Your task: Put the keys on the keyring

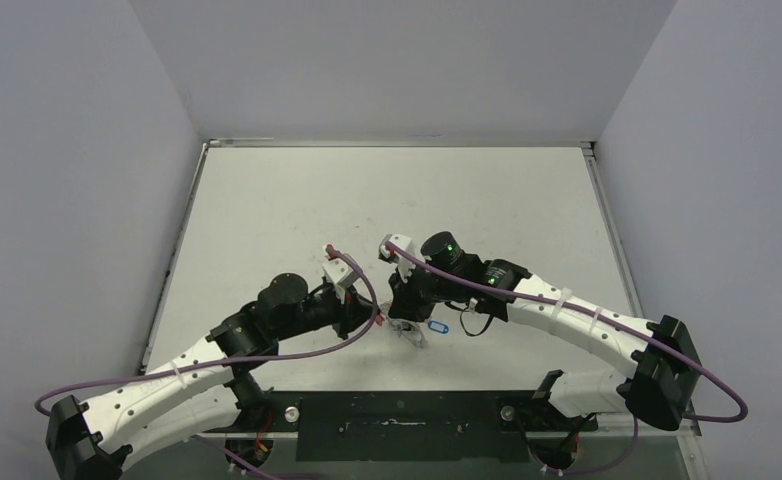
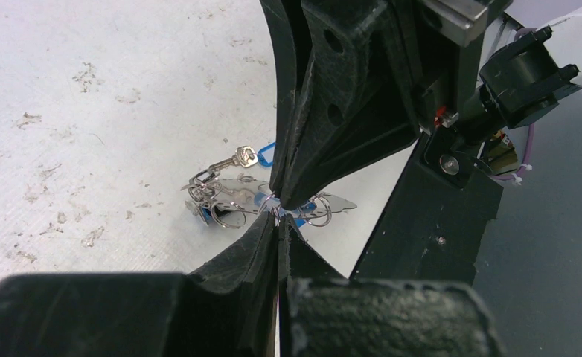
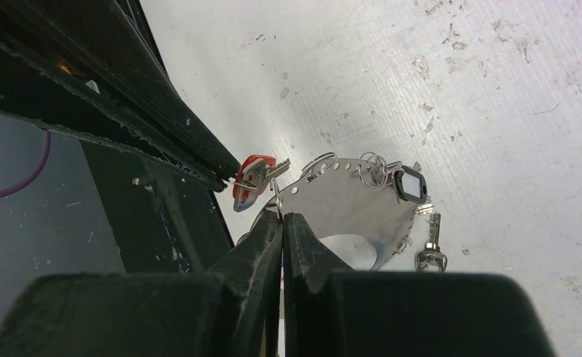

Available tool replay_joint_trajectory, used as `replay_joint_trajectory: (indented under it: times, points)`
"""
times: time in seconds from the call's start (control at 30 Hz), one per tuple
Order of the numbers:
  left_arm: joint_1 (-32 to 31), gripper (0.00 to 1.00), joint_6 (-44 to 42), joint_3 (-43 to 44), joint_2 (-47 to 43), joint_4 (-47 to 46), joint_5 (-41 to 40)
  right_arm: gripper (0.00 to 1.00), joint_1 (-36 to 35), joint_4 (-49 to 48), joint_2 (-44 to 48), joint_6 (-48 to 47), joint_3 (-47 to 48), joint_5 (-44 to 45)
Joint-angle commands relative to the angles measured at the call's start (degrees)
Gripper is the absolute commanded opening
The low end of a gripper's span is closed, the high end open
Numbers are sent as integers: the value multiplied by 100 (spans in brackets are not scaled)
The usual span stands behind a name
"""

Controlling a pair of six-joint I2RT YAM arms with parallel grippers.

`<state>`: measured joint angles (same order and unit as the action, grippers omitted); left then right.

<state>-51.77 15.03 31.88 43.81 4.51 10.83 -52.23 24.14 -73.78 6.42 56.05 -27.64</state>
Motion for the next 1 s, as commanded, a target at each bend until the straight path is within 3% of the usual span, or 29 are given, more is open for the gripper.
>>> replay_joint_trajectory:
  times: [0.0,0.17,0.5,0.97]
  points:
    - [-40,0,59,345,-144,132,143,0,-54,-105,-14,-77,294,166]
    - [-44,0,-68,437,-245,625,23,0,-66,-88,-24,-97,327,189]
    - [-52,0,241,104,-56,-364,151,0,-186,-85,-84,-123,335,153]
    - [-62,0,373,29,-53,-86,38,0,-218,-74,-79,-131,374,253]
